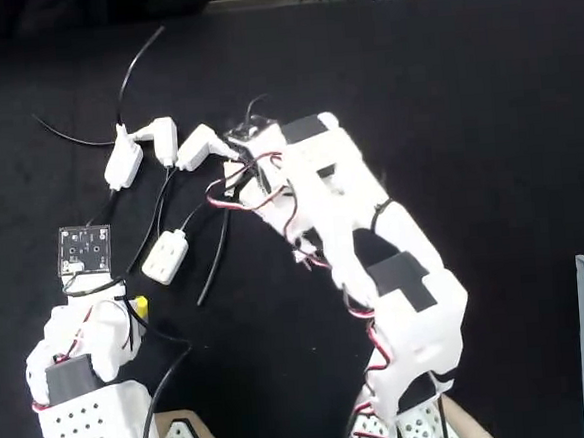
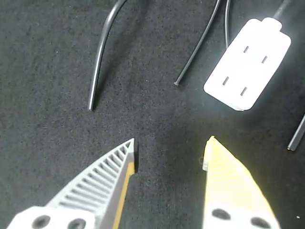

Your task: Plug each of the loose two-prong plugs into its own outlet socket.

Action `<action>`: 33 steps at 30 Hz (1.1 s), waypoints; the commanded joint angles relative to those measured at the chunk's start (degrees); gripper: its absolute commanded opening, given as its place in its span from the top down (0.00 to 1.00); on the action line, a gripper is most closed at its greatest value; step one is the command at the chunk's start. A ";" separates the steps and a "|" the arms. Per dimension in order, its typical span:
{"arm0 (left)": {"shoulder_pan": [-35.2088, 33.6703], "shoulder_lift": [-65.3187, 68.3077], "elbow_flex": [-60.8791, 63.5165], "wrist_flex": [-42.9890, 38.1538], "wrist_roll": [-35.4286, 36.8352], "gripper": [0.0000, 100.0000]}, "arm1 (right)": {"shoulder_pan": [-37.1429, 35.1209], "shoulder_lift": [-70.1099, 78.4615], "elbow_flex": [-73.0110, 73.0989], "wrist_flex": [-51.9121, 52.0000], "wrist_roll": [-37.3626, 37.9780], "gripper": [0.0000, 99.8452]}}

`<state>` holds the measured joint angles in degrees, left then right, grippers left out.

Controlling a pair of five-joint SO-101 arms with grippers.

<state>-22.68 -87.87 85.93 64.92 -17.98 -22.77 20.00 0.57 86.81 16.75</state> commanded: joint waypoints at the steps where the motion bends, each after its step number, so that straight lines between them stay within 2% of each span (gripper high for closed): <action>1: 0.75 -0.26 -0.22 -0.88 -0.53 0.76 | -3.08 -3.47 -2.51 2.73 -0.62 0.86; 19: 0.75 -0.26 -0.22 -0.88 -0.62 0.76 | -0.88 -2.59 2.95 -3.96 -0.79 0.86; 26: 0.75 -0.26 -0.22 -0.88 -0.62 0.76 | -0.88 3.91 0.84 -4.57 -1.58 0.86; 33: 0.75 -0.26 -0.22 -0.88 -0.62 0.76 | -0.79 4.26 -0.04 -4.57 -3.60 0.92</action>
<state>-22.68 -87.87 85.93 64.92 -17.98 -24.26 24.57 3.38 82.24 13.85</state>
